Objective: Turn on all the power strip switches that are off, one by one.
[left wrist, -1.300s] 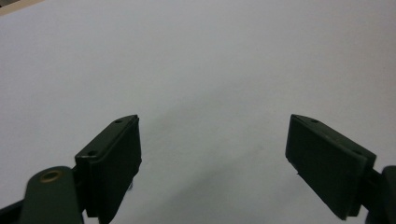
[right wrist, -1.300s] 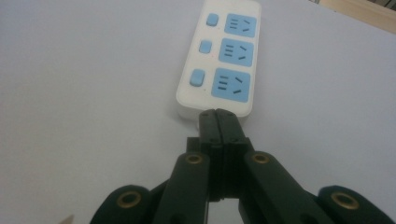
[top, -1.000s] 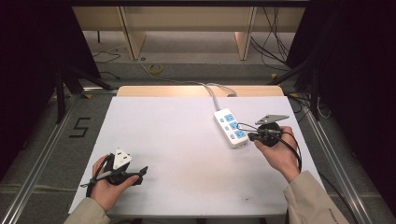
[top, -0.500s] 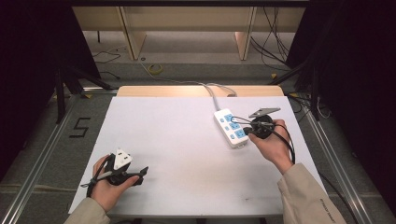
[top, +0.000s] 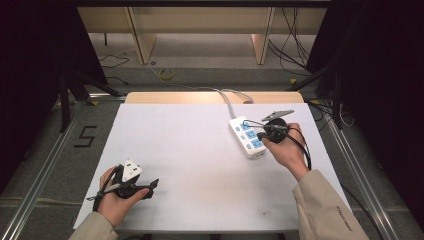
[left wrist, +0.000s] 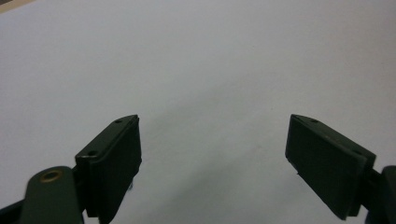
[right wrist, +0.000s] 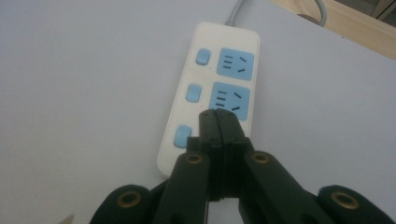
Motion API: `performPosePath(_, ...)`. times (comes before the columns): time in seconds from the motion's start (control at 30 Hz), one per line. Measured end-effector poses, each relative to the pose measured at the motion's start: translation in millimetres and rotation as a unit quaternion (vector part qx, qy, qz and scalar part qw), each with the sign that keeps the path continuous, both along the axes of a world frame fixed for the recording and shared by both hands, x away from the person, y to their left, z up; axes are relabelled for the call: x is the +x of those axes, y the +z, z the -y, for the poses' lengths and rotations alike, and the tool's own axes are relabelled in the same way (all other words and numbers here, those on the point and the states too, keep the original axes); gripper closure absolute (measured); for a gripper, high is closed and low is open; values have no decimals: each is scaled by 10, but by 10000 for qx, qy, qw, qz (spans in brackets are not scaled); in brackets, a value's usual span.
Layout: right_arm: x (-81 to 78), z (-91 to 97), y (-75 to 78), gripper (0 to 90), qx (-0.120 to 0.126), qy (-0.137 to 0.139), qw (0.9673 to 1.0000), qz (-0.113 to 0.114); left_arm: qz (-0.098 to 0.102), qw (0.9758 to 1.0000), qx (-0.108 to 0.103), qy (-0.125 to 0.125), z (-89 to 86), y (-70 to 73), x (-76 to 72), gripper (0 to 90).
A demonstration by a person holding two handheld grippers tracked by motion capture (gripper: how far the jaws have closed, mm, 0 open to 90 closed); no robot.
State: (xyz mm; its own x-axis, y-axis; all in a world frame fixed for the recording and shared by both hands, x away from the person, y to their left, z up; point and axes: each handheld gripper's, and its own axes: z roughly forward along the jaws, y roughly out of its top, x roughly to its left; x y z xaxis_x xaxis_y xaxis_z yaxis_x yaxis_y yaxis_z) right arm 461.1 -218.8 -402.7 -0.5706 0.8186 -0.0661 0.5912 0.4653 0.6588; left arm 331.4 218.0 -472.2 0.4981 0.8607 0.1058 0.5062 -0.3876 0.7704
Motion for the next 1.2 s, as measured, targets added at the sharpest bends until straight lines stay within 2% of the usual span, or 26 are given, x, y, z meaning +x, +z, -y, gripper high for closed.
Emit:
performPosePath(0.67, 229, -210, -26, 900, -31, 79, 9999, -101, 10, 10000, 0, -41, 7, -2, -1, 183)
performPosePath(0.93, 361, -301, -28, 900, -15, 129, 9998, -142, 6, 10000, 11, -53, 10, -3, -1, 183)
performPosePath(1.2, 531, -366, -96, 900, 20, 73, 9996, -254, -2, 10000, 24, -86, 20, -7, -3, 184)
